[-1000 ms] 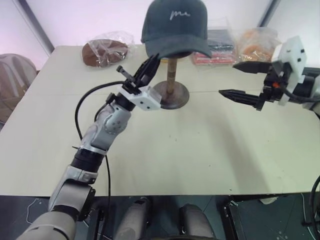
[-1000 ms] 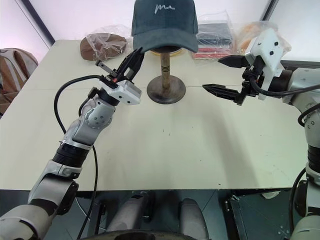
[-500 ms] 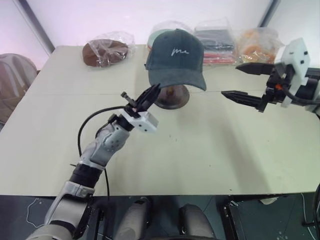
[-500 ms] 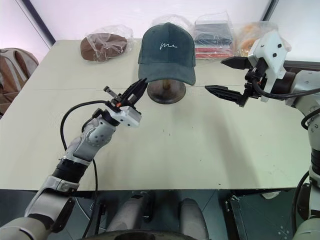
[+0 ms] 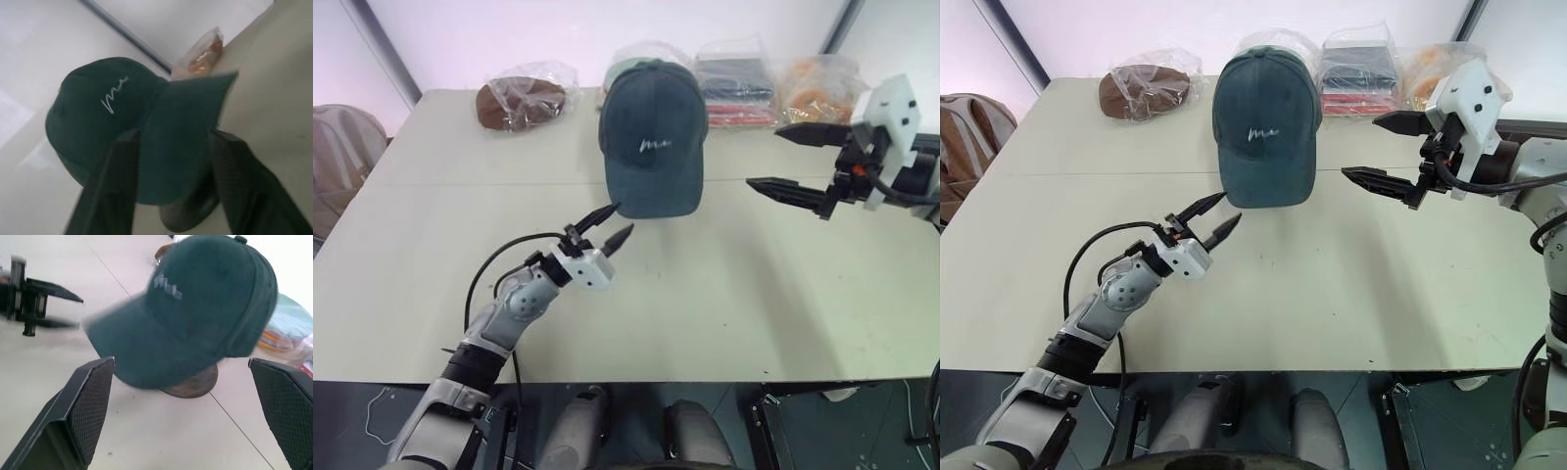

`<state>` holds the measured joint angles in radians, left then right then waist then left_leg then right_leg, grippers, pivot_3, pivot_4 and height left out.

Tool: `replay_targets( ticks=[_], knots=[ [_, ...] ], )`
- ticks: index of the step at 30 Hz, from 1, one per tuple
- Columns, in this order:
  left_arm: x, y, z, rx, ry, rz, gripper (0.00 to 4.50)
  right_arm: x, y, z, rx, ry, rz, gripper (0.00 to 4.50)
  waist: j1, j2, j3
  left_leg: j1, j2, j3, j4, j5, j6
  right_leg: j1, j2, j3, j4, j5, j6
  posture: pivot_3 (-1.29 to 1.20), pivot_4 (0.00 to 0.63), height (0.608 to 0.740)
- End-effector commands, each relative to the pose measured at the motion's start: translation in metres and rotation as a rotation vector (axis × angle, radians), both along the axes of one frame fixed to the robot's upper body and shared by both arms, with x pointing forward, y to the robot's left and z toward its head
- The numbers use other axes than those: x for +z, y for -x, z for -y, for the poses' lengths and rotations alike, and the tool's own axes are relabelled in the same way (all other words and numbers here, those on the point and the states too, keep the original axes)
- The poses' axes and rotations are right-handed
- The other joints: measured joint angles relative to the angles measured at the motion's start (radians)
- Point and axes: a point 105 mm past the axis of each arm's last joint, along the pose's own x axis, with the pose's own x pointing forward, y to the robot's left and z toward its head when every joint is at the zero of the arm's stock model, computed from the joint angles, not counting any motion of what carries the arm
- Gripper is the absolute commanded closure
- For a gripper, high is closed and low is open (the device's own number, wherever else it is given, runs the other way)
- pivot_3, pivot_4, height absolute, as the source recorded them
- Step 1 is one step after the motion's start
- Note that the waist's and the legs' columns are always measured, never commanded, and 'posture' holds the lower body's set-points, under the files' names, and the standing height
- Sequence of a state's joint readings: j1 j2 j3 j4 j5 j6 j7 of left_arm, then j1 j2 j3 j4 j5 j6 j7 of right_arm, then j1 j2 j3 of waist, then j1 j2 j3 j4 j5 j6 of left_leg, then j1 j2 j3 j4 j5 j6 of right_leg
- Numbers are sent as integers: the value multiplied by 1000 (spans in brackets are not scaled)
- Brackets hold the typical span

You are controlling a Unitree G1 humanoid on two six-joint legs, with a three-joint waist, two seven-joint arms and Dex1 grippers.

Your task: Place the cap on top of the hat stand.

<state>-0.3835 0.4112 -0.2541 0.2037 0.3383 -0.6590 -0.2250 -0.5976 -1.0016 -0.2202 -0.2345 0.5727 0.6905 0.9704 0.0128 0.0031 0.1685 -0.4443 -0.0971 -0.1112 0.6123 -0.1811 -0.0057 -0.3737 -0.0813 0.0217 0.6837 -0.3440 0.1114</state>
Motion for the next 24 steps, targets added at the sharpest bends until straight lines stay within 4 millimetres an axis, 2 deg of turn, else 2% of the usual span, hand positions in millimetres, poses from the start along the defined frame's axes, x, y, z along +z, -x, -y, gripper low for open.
replay_targets(
  ticks=[1, 4, 12, 15, 17, 20, 24],
  knots=[
    [2, 6, 0, -52, 2, -50, 310, 17, 7, 1, 0, 9, 73, 0, -1, 0, 0, 0, 0, 0, 0, 0, 0, 0, 0, 0, 0, 0, 0, 0, 150, 740],
    [5, 10, -3, -83, 9, -94, 310, 17, 6, 1, 0, 9, 75, 0, -3, 0, 0, 0, 0, 0, 0, 0, 0, 0, 0, 0, 0, 0, 0, 0, 150, 740],
    [54, -10, -49, -11, 231, -416, 310, 17, 6, 2, 0, 12, 75, 0, -4, 0, 0, 0, 0, 0, 0, 0, 0, 0, 0, 0, 0, 0, 0, 0, 150, 740],
    [71, -11, -73, 5, 213, -493, 310, 15, 6, 2, 5, 22, 69, 0, -7, 0, 0, 0, 0, 0, 0, 0, 0, 0, 0, 0, 0, 0, 0, 0, 150, 740],
    [72, -6, -89, -22, 165, -660, 310, 12, 5, 1, 14, 33, 59, 0, -12, 0, 0, 0, 1, 0, -1, 0, 0, 0, 1, 0, 0, 0, 0, 0, 150, 740],
    [79, 4, -98, -76, 129, -799, 310, 8, 2, 0, 17, 58, 52, 0, -25, 0, 0, 0, 1, 0, -2, 0, 0, 0, 1, 0, 0, 0, 0, 0, 150, 740],
    [106, 7, -112, -105, 146, -816, 310, 2, -1, 1, 12, 120, 48, 0, -25, 0, 1, 1, 1, -1, -1, 0, 0, 0, 0, 0, -1, 0, 0, 0, 150, 740]
  ],
)
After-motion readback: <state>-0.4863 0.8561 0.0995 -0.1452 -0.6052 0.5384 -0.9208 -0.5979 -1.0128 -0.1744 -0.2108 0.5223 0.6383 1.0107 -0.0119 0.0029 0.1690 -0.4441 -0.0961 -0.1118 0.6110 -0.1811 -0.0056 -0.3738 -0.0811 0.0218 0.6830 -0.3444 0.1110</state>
